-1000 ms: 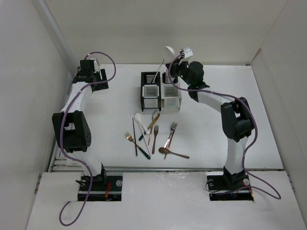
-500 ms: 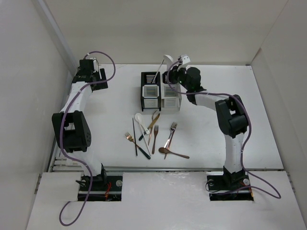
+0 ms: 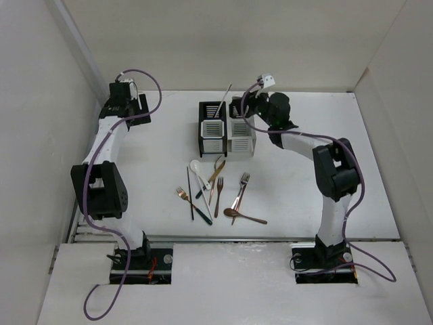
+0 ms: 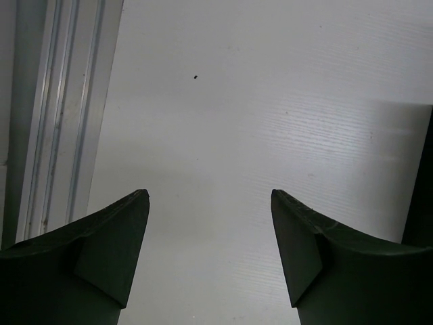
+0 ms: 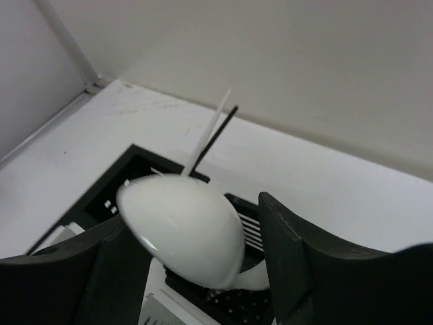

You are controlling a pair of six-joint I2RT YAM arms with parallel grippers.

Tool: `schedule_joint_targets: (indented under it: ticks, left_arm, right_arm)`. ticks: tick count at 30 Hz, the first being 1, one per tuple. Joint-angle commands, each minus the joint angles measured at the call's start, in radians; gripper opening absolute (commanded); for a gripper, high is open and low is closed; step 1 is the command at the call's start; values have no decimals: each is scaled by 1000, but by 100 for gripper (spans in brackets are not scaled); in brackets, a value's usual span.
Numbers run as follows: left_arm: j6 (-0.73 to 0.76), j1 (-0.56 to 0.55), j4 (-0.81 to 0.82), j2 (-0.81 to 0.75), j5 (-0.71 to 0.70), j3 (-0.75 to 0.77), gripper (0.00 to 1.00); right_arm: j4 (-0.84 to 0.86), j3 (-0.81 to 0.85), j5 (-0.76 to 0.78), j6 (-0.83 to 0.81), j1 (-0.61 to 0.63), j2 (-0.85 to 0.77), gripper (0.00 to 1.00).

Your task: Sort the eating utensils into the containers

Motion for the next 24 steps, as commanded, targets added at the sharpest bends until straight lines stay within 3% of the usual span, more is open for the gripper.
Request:
schedule_joint_targets:
  ticks: [1, 5, 7, 15, 17, 20, 24]
  left_arm:
    - [8, 7, -1, -96, -15, -5, 70]
    - [8, 7, 8, -131, -15, -14, 70]
    - [8, 7, 8, -144, -5, -14, 70]
    - [8, 7, 17, -191, -5, -41, 70]
    - [17, 7, 17, -200, -5, -41, 70]
    - [17, 7, 17, -222, -15, -41, 70]
    - [17, 7, 17, -256, -36, -52, 70]
  right_arm:
    - [18, 4, 68, 1, -4, -120, 66]
    - [-92, 9, 280, 1, -4, -200, 72]
    - [-149, 27, 316, 1, -15, -215, 72]
    - [-253, -25, 256, -96, 12, -366, 73]
    - [-367, -13, 231, -168, 46, -401, 77]
    - [-581, 27, 162, -226, 124, -410, 91]
    - [-821, 60, 173, -262, 285, -378, 91]
